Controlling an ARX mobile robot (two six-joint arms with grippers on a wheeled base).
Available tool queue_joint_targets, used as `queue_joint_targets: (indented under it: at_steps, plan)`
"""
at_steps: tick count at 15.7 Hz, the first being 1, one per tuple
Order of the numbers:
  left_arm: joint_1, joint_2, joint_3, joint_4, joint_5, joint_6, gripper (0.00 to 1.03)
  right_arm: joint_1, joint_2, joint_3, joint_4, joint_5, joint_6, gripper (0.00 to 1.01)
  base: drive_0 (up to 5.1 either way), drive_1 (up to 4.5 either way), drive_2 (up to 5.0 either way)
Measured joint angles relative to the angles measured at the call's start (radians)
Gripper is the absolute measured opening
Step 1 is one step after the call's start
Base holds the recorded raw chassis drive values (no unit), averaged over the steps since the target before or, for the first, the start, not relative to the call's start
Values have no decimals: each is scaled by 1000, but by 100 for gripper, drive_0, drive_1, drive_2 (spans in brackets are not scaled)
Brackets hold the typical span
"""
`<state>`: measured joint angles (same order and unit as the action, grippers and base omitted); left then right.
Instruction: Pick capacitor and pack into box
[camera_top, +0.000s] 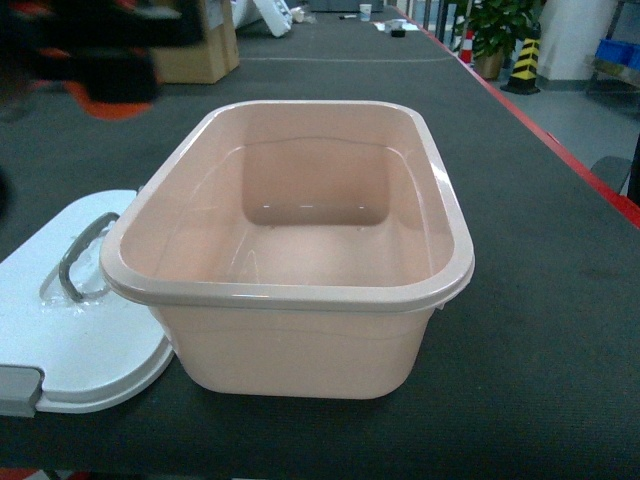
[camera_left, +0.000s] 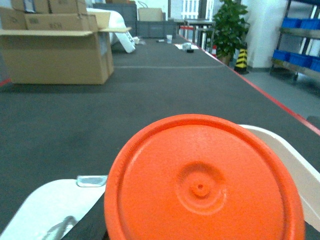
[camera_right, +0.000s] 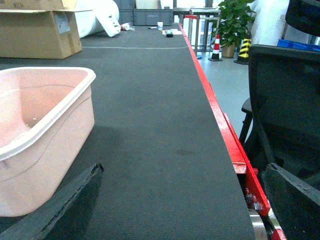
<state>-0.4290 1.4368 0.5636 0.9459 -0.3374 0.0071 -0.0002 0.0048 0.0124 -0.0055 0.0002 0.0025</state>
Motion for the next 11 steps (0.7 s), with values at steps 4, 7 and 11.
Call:
queue_joint_targets:
  at_steps: [4,7,11]
  plan:
    - [-24,324,217,-14,-1,3,69,0,0,0,0,0,0,98,0,0,0]
    - [142,167,148,-38,61,-4,100,0,0,0,0,0,0,98,0,0,0]
    - [430,113,-44,57,193,-4,98,0,0,0,0,0,0,98,0,0,0]
